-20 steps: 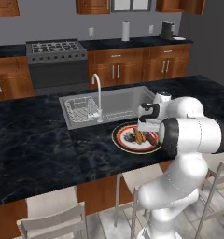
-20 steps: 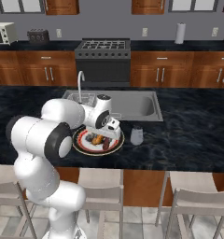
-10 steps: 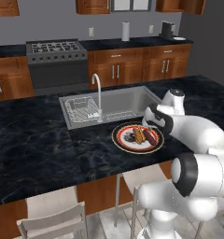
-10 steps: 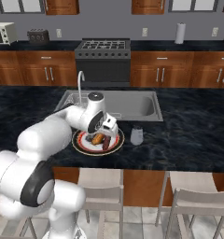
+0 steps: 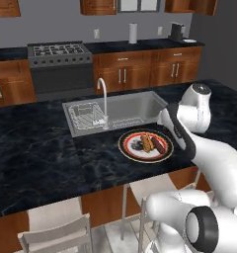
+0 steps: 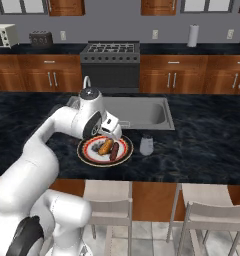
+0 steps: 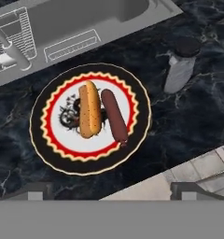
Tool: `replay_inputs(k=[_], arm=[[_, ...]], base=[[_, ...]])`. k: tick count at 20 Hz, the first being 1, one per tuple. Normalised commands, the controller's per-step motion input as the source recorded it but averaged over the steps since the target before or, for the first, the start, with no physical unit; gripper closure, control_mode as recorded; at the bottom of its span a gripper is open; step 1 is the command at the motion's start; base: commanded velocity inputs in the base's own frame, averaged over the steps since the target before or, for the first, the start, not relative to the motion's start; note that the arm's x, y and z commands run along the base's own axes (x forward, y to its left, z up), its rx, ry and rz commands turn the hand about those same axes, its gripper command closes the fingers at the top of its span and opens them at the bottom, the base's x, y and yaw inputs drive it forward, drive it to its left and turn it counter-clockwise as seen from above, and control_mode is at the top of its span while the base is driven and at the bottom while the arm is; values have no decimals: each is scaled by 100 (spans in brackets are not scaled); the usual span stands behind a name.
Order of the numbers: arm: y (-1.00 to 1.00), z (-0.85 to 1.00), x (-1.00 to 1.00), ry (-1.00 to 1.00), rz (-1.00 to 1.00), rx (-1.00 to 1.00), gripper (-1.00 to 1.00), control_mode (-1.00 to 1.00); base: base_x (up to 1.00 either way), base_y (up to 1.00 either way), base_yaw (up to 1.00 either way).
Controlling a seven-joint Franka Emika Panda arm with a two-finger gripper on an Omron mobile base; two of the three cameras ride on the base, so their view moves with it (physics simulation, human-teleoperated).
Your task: Move the hot dog bun to the plate on the dining table and place the condiment next to that plate. Then navigate to the fridge and take the sausage and place it on the plate as well.
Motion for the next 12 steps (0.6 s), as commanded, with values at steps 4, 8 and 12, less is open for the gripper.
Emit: replay_inputs(k=[4, 8, 12], arm=[[0, 71, -66, -7, -4, 0, -100, -100], [3, 61, -79, -8, -2, 0, -100, -100], [8, 58, -80, -7, -1, 0, -100, -100]], base=[[0, 0, 0], [0, 0, 0], [0, 0, 0]])
